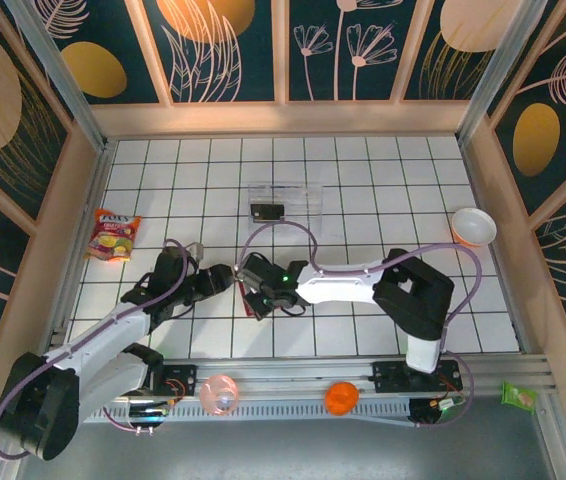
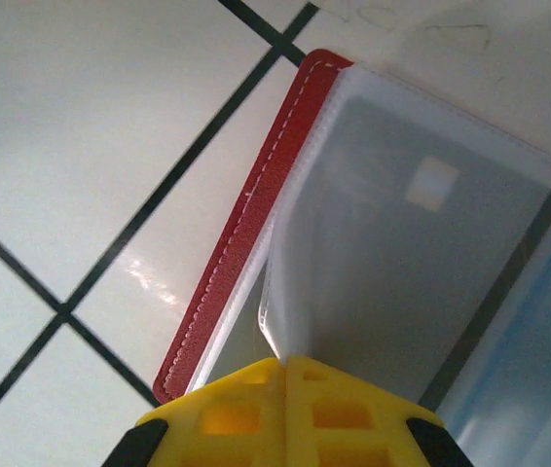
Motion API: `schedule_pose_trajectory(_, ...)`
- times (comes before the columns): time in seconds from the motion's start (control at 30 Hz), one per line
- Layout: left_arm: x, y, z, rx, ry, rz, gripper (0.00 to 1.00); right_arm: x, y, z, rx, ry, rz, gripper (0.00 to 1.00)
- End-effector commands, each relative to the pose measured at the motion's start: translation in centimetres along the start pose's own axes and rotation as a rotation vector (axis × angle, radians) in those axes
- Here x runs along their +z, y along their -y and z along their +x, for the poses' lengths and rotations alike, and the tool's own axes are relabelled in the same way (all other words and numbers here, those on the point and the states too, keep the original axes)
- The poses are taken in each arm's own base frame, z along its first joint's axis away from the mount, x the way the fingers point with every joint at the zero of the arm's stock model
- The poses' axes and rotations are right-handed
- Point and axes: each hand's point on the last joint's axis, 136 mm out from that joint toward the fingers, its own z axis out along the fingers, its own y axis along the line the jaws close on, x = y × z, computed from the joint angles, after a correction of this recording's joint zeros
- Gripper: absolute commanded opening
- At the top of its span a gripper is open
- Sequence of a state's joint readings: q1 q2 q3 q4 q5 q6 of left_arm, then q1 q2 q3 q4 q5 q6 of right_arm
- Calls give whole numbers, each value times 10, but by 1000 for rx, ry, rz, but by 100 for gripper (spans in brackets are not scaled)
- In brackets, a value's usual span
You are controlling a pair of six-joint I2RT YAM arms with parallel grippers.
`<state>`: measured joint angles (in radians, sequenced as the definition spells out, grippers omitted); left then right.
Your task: Take the credit cards out of the card holder
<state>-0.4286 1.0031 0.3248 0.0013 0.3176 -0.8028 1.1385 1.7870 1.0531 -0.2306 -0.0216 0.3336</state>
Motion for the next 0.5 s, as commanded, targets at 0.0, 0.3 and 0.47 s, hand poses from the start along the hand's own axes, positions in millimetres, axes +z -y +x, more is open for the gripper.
schedule_pose_trajectory(0.0, 7, 15, 10, 16, -37, 71, 46, -19, -14, -22, 87, 96, -140, 0)
schedule_pose_trajectory(0.3, 25, 26, 28, 27, -92, 91, 21, -22, -7, -22, 179, 117, -163, 0)
schedule_pose_trajectory(0.47, 32, 18, 32, 19, -109, 51, 11, -22, 0, -17, 198, 112, -132, 0)
